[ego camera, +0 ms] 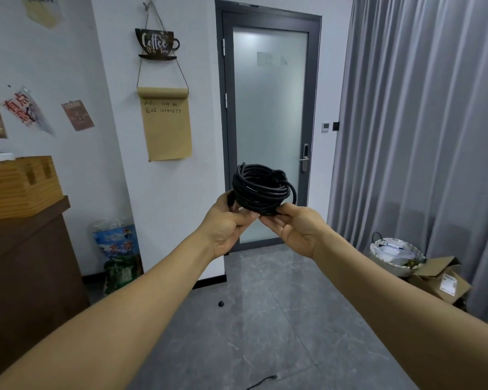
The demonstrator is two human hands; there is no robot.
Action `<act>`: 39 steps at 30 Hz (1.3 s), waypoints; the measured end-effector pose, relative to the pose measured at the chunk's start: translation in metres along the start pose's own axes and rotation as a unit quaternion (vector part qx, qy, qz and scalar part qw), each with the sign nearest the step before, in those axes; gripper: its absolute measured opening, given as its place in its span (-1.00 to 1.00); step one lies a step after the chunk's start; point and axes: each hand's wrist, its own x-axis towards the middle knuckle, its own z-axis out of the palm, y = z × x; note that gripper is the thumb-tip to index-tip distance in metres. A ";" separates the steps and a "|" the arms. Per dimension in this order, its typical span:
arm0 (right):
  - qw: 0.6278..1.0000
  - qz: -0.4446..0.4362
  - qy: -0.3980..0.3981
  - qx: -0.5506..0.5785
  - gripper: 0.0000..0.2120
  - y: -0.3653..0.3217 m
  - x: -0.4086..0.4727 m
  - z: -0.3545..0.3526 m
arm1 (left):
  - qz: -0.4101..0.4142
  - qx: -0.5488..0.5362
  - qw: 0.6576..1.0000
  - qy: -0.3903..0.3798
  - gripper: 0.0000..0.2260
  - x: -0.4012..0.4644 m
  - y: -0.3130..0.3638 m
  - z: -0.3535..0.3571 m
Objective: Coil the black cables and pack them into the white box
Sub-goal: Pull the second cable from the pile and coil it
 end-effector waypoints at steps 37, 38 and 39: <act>0.981 0.037 0.095 -0.165 -0.90 -0.017 0.001 0.010 | 0.063 0.126 0.984 0.109 -0.36 0.013 -0.002 0.020; 0.982 0.038 0.095 -0.162 -0.89 -0.017 0.002 0.011 | 0.055 0.113 0.985 0.118 -0.38 0.014 -0.002 0.021; 0.983 0.037 0.094 -0.155 -0.88 -0.017 0.002 0.012 | 0.048 0.104 0.985 0.128 -0.40 0.016 -0.002 0.022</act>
